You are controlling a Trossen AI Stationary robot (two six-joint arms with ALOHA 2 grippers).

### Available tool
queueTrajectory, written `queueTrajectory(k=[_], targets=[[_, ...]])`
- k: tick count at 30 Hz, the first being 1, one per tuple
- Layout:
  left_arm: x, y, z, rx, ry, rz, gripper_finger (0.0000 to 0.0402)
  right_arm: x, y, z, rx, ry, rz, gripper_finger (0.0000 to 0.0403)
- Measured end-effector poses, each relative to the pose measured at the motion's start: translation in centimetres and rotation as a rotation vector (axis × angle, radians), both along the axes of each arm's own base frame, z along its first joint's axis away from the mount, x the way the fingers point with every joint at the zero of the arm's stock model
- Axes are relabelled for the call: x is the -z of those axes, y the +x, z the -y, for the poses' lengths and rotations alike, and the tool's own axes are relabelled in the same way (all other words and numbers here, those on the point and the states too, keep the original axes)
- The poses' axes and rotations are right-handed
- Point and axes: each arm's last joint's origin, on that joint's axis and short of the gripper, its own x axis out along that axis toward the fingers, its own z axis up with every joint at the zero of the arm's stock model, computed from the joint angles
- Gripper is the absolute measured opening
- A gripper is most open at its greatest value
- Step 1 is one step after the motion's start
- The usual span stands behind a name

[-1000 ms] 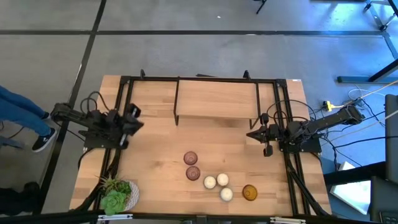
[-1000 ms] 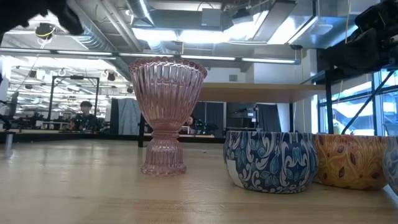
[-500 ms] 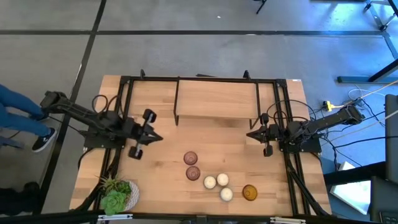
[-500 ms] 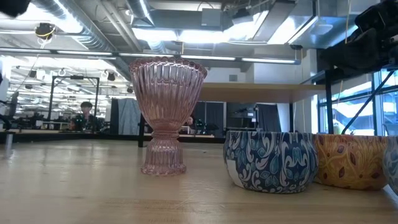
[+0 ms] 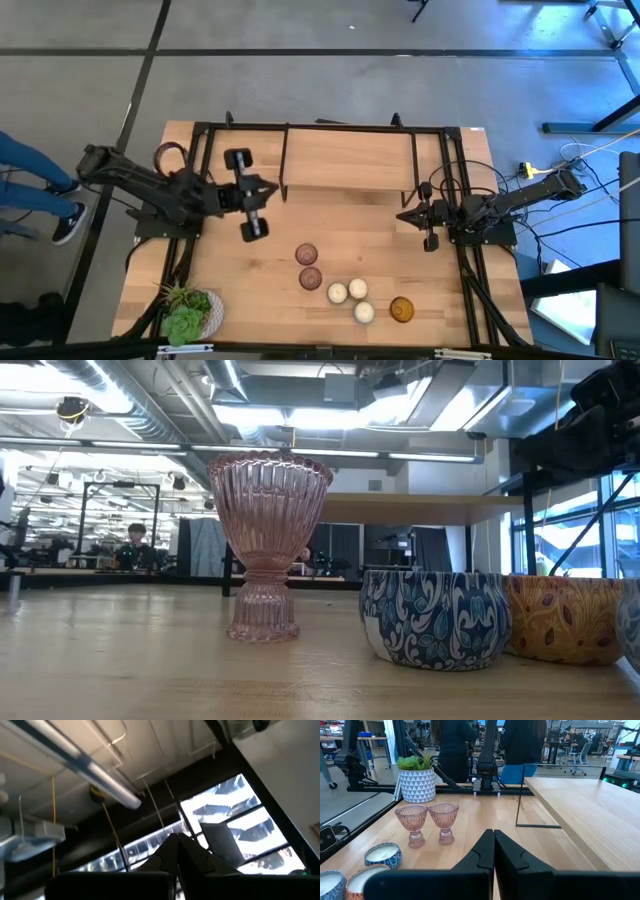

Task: Pick & Place candle stick holders
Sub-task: Put the blue candle on the shelf

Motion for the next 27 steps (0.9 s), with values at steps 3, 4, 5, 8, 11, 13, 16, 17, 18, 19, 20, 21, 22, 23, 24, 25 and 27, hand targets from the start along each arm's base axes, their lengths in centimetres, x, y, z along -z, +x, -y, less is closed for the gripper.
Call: queueTrajectory(k=[3, 4, 5, 8, 11, 13, 16, 17, 18, 19, 20, 21, 22, 23, 24, 25, 27], targets=[[0.9, 1.9, -0.2, 0.036, 0.003, -0.038, 0.0004, 0.0, 0.0, 0.0, 0.000, 0.000, 0.000, 0.0003], [1.3, 2.3, -0.3, 0.039, -0.013, -0.070, 0.0004, 0.0, 0.0, 0.0, 0.000, 0.000, 0.000, 0.0003], [1.7, 2.6, -0.3, 0.038, -0.021, -0.105, 0.0004, 0.0, 0.0, 0.0, -0.001, 0.000, -0.001, 0.0003], [2.1, 3.4, -0.3, 0.035, -0.037, -0.171, 0.0004, 0.0, 0.0, 0.0, 0.000, 0.000, -0.001, 0.0003], [1.1, 2.4, 0.0, 0.031, -0.033, -0.284, 0.0004, 0.0, 0.0, 0.0, -0.001, -0.001, -0.004, 0.0003], [0.7, 2.0, 0.0, 0.055, -0.002, -0.370, 0.0004, 0.1, 0.0, 0.0, -0.001, -0.002, -0.007, 0.0003], [1.1, 2.2, -0.1, 0.103, 0.039, -0.506, 0.0004, 0.2, 0.0, 0.0, -0.013, 0.016, -0.023, 0.0003], [1.2, 2.2, -0.2, 0.123, 0.053, -0.530, 0.0004, 0.3, 0.0, 0.0, -0.015, 0.016, -0.029, 0.0003], [1.1, 2.3, -0.2, 0.143, 0.066, -0.541, 0.0004, 0.3, 0.0, -0.1, -0.016, 0.014, -0.033, 0.0003], [1.1, 2.4, -0.3, 0.160, 0.076, -0.552, 0.0004, 0.4, 0.0, -0.1, -0.016, 0.012, -0.040, 0.0003], [1.1, 2.6, -0.5, 0.171, 0.084, -0.564, 0.0004, 0.4, 0.0, -0.1, -0.016, 0.010, -0.046, 0.0003], [1.3, 2.9, -0.6, 0.173, 0.087, -0.583, 0.0004, 0.5, 0.0, -0.1, -0.016, 0.010, -0.048, 0.0003], [1.4, 3.1, -0.8, 0.165, 0.086, -0.607, 0.0004, 0.5, 0.0, -0.1, -0.016, 0.011, -0.048, 0.0003], [1.6, 3.4, -1.0, 0.156, 0.082, -0.626, 0.0004, 0.5, 0.0, 0.0, -0.016, 0.010, -0.051, 0.0003], [1.5, 3.7, -1.2, 0.144, 0.075, -0.637, 0.0004, 0.6, 0.0, 0.0, -0.016, 0.006, -0.059, 0.0003], [1.5, 3.9, -1.5, 0.134, 0.068, -0.644, 0.0004, 0.7, -0.1, 0.0, -0.016, -0.002, -0.070, 0.0003], [1.6, 4.3, -2.0, 0.117, 0.058, -0.654, 0.0004, 0.8, -0.1, 0.0, -0.017, -0.013, -0.085, 0.0003]])
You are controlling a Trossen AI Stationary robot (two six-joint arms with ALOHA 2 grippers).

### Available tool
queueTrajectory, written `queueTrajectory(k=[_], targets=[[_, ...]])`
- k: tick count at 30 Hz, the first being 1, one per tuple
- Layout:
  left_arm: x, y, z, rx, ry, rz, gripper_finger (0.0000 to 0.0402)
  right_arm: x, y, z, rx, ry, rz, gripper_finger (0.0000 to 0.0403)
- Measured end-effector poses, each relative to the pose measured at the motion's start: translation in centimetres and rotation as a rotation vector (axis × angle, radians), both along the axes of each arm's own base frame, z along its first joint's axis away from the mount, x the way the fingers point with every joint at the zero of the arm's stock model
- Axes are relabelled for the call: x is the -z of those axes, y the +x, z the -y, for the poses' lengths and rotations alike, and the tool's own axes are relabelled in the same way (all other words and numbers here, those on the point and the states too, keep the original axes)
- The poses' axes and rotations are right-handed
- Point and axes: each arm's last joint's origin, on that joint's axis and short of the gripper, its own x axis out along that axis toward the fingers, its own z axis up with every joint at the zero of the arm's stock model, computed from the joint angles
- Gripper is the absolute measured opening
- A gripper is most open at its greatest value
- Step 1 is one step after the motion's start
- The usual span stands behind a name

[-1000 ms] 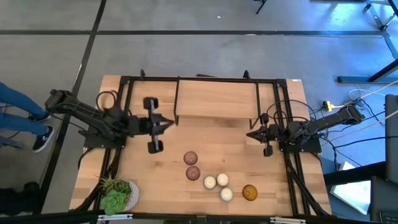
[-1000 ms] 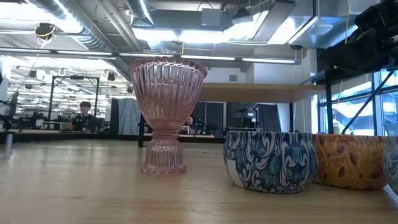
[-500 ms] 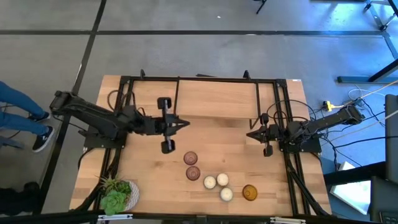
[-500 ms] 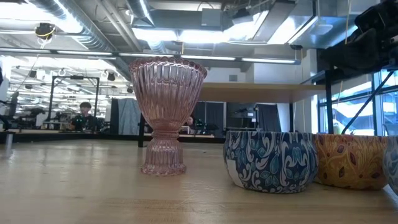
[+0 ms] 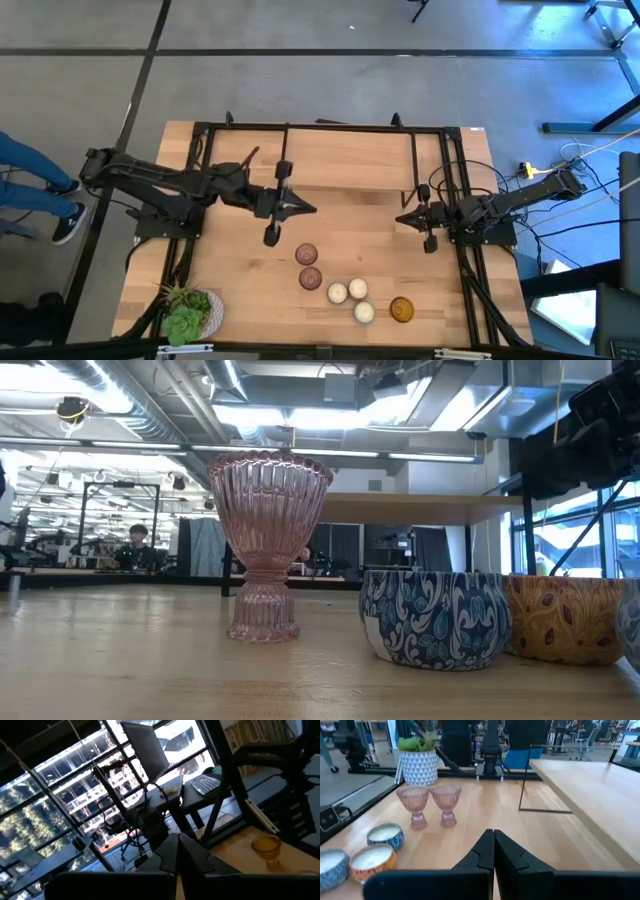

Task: Pick & Place candle stick holders
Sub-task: Put the blue candle on the shelf

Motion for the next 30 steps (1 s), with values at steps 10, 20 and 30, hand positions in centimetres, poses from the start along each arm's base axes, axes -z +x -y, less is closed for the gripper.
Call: queueTrajectory(k=[10, 20, 30], targets=[[-0.3, 0.6, -0.9, -0.026, -0.137, 0.014, 0.0004, 0.2, 0.0, 0.0, 0.000, -0.007, -0.020, 0.0003], [-0.9, 0.2, 0.9, 0.050, -0.145, 0.068, 0.0004, -8.6, -3.0, 1.0, 0.115, -0.113, 0.954, 0.0003], [-0.6, 1.0, 1.2, 0.048, -0.055, 0.114, 0.0004, -12.6, -3.3, 0.5, -0.040, -0.204, 1.008, 0.0003]])
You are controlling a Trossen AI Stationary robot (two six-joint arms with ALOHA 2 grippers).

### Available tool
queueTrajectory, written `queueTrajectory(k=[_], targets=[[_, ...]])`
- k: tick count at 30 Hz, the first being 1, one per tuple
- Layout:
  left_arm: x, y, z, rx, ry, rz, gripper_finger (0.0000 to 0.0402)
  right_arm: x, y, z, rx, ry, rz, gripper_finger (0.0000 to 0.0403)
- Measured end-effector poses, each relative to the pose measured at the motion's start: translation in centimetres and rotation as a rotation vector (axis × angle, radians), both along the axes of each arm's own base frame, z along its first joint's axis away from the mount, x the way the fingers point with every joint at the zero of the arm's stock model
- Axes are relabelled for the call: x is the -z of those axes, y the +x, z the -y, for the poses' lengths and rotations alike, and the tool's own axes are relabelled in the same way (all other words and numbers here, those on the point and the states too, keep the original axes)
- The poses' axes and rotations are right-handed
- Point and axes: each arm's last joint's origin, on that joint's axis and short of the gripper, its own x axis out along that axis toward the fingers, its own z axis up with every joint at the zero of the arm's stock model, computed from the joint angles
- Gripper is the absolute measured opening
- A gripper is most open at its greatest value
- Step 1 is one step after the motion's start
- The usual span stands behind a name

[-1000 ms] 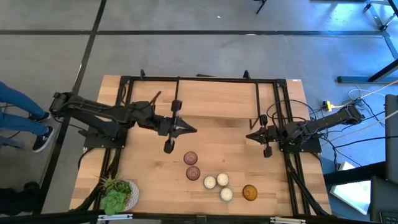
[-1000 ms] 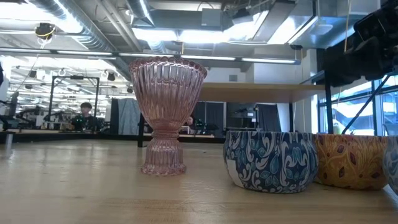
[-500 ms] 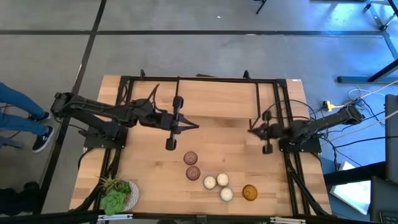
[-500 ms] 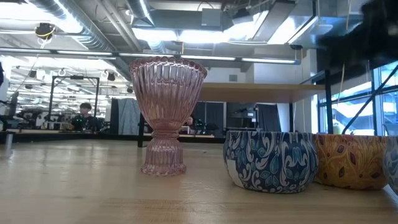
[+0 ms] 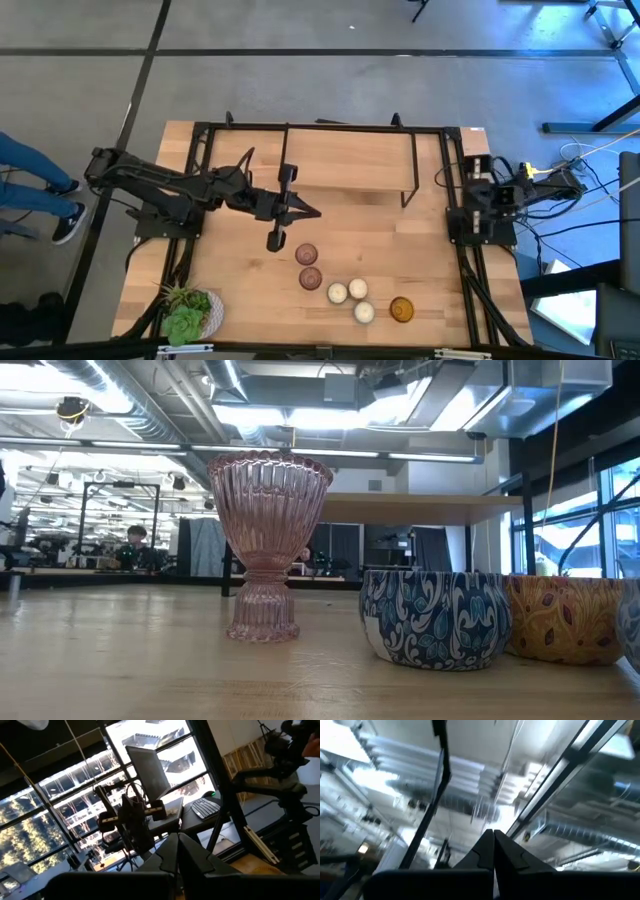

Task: Pick & Place candle stick holders
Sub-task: Put the blue candle on the shelf

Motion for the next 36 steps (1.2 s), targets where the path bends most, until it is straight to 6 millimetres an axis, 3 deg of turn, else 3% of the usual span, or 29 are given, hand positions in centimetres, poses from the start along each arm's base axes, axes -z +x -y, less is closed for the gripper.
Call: queueTrajectory(k=[7, 12, 18, 23, 27, 30, 36], targets=[[-0.1, 0.3, -0.5, -0.020, -0.006, 0.027, 0.0004, -3.2, 1.7, -0.7, -0.106, -0.002, -0.230, 0.0003], [-0.1, 0.3, -0.6, -0.019, -0.025, 0.023, 0.0004, -4.8, 4.7, -1.9, -0.147, -0.068, -0.434, 0.0003], [-0.1, 0.3, -0.5, -0.010, -0.052, 0.018, 0.0004, -4.3, 9.4, -3.9, -0.255, -0.163, -0.615, 0.0003], [0.0, 0.3, -0.4, -0.007, -0.057, 0.010, 0.0004, -4.0, 12.6, -5.3, -0.365, -0.137, -0.824, 0.0003], [0.0, 0.3, -0.4, -0.008, -0.066, 0.004, 0.0004, -3.4, 14.3, -5.5, -0.212, -0.133, -1.177, 0.0003], [0.2, 0.3, -0.4, -0.013, -0.065, -0.009, 0.0004, -3.2, 14.9, -5.5, -0.048, -0.009, -1.402, 0.0003], [0.4, 0.3, -0.4, -0.015, -0.062, -0.032, 0.0004, -1.0, 14.1, -5.8, 0.071, 0.181, -1.742, 0.0003]])
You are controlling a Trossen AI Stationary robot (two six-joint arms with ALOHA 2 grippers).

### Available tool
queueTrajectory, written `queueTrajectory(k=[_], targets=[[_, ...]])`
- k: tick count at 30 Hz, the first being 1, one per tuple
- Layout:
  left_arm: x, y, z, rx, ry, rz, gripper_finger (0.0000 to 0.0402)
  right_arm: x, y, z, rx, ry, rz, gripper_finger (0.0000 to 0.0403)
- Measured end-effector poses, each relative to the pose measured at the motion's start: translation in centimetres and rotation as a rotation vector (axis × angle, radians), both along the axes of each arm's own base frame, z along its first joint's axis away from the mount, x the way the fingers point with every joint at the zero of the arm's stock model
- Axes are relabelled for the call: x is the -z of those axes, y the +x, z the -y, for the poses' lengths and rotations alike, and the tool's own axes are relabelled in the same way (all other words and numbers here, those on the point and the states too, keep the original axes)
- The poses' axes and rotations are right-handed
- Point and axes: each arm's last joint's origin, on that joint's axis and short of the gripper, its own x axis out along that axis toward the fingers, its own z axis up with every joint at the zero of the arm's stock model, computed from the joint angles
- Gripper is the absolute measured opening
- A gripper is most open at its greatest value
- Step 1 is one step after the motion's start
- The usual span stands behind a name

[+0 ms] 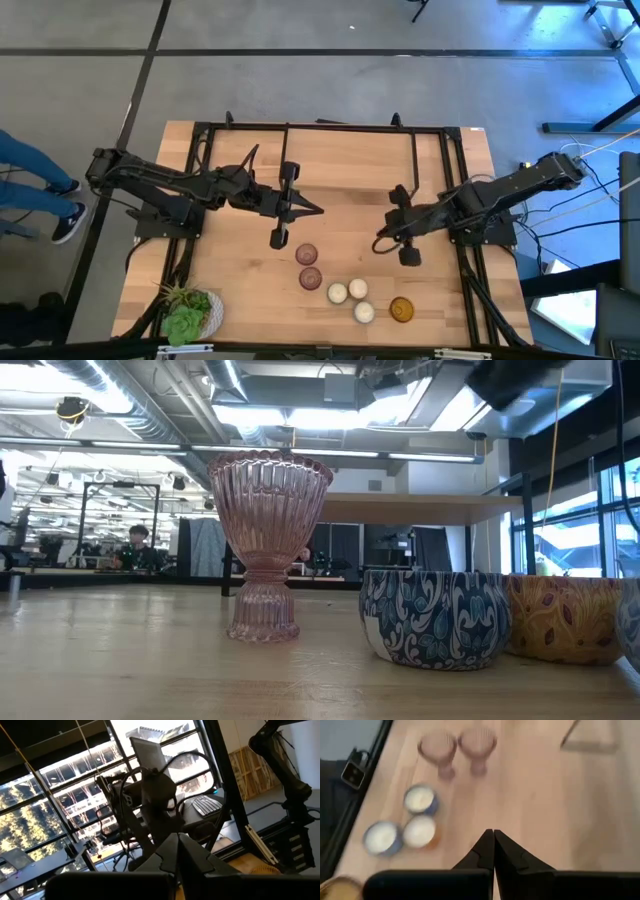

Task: Pick & Place candle stick holders
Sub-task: Put the blue candle on the shelf

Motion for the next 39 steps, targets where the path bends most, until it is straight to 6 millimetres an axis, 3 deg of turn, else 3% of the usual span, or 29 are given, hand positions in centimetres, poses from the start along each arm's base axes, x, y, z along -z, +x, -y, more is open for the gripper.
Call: queueTrajectory(k=[7, 11, 17, 22, 30, 36, 39], targets=[[0.0, 0.0, 0.0, 0.003, -0.010, 0.001, 0.0004, 0.8, -1.5, -1.7, 0.064, 0.318, -0.260, 0.0003], [-0.1, 0.0, 0.0, 0.003, -0.011, 0.010, 0.0004, 0.3, -2.0, -3.3, -0.002, 0.428, -0.286, 0.0003], [-0.2, 0.0, 0.0, 0.000, 0.006, 0.020, 0.0004, -4.4, -1.7, -7.8, -0.426, 0.552, 0.149, 0.0003], [-0.2, 0.0, 0.0, -0.001, 0.010, 0.024, 0.0004, -7.3, -2.5, -9.7, -0.748, 0.398, 0.539, 0.0003], [-0.3, -0.1, 0.2, 0.028, -0.096, 0.012, 0.0004, -8.5, -2.0, -10.4, -0.734, 0.320, 0.769, 0.0003], [0.2, -0.3, 1.8, 0.091, -0.141, -0.044, 0.0004, -7.6, 0.1, -12.1, -0.819, 0.212, 0.933, 0.0003], [0.3, -0.6, 3.1, 0.133, -0.126, -0.063, 0.0004, -6.9, 1.1, -12.4, -0.751, 0.167, 0.928, 0.0003]])
